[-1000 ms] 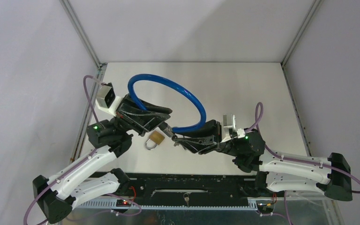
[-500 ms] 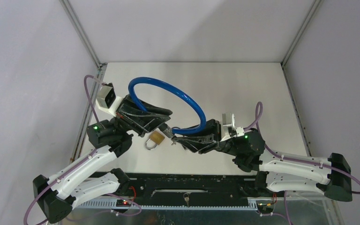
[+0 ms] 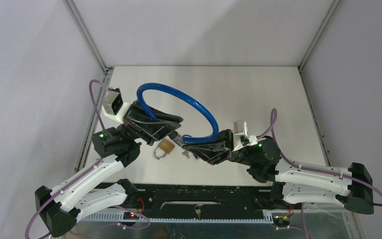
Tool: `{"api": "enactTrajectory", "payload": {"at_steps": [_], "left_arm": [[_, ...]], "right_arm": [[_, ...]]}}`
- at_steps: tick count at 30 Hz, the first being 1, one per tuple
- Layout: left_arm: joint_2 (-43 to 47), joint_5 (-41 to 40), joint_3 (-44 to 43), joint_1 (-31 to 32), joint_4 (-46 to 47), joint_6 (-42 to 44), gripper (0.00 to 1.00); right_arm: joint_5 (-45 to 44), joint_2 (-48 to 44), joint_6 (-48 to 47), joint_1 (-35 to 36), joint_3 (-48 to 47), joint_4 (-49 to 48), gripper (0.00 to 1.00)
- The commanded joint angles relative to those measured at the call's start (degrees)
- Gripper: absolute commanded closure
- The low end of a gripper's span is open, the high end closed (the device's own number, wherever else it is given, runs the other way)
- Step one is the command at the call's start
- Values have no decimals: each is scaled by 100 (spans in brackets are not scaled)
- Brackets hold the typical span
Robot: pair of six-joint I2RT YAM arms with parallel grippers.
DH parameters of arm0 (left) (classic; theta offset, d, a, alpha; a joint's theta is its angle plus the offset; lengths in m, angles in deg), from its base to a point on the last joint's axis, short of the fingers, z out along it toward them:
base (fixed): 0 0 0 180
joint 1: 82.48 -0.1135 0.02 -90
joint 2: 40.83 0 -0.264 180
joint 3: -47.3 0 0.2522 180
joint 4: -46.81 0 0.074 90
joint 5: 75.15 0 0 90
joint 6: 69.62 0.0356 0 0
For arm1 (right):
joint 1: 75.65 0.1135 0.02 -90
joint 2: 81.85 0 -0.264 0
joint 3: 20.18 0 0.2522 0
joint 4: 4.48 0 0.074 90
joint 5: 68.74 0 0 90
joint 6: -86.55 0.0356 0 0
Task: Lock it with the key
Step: Lock the lock.
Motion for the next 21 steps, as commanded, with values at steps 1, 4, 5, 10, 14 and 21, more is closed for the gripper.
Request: {"api": "enactTrajectory", "payload": {"at_steps": [1, 4, 5, 10, 14, 21], "left_arm": [[115, -116, -51, 26, 91, 69, 100], [135, -143, -41, 26, -108, 173, 100], [151, -161, -33, 31, -157, 199, 100], [214, -307, 20, 35, -432, 362, 100], [313, -449, 40, 60, -862, 627, 100], [526, -842, 147, 88, -1472, 977, 100]], "right_arm": [[-213, -79, -146, -7, -33, 51, 93], [-643, -138, -370, 28, -44, 88, 100], [-801, -160, -463, 44, -91, 200, 100], [-1384, -190, -1349, 275, -504, 966, 100], [-1937, -165, -2005, 499, -667, 1040, 100], [-3189, 9, -3422, 1136, -719, 682, 100]]}}
